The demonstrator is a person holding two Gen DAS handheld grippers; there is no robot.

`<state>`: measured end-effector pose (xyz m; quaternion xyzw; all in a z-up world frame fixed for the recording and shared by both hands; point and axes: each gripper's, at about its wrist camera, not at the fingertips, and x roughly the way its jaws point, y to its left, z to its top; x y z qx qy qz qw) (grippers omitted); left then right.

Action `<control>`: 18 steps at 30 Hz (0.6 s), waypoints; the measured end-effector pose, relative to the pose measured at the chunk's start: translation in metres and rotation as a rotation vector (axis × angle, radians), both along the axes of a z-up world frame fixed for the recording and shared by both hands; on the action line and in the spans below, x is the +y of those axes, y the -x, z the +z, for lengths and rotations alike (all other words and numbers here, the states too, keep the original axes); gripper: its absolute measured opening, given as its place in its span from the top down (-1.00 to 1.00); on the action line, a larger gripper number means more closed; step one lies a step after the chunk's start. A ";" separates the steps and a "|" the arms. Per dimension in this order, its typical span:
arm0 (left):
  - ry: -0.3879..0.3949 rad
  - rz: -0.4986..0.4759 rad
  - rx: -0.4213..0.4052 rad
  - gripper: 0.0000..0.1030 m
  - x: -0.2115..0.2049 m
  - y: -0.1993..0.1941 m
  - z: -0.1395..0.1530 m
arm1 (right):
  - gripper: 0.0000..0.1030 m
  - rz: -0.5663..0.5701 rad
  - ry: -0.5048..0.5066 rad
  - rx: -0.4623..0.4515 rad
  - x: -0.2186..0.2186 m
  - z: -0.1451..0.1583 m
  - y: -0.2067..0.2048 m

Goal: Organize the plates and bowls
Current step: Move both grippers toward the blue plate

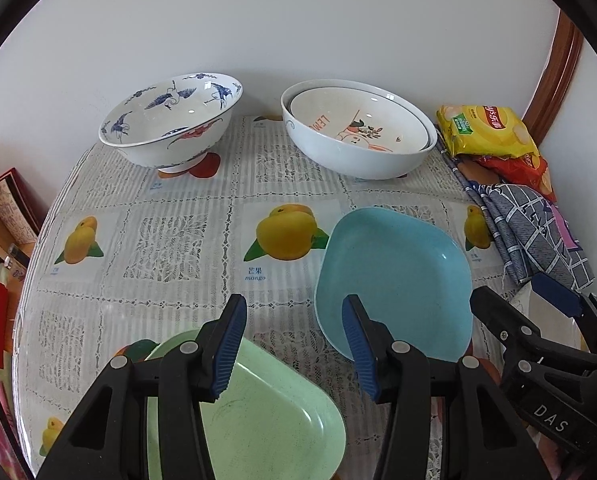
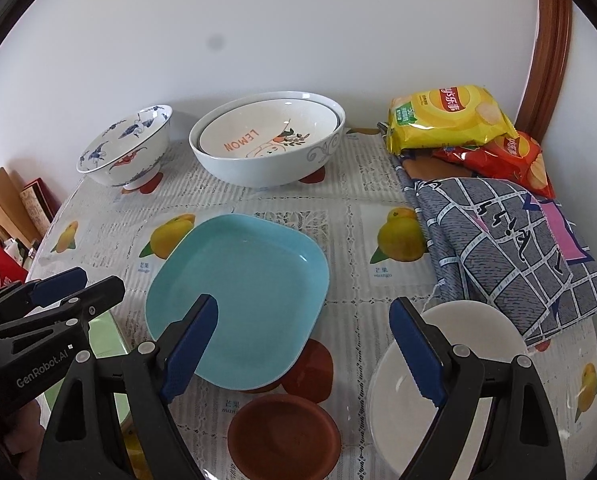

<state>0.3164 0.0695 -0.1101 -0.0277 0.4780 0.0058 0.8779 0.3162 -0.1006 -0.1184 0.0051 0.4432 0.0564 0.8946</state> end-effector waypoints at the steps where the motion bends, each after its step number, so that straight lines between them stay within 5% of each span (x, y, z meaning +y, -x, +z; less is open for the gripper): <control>1: 0.001 -0.003 0.003 0.03 0.000 -0.002 -0.002 | -0.66 0.001 0.003 0.003 0.001 -0.001 -0.002; 18: 0.024 -0.028 0.036 0.02 -0.004 -0.018 -0.021 | -0.36 0.005 0.007 0.052 0.006 -0.024 -0.018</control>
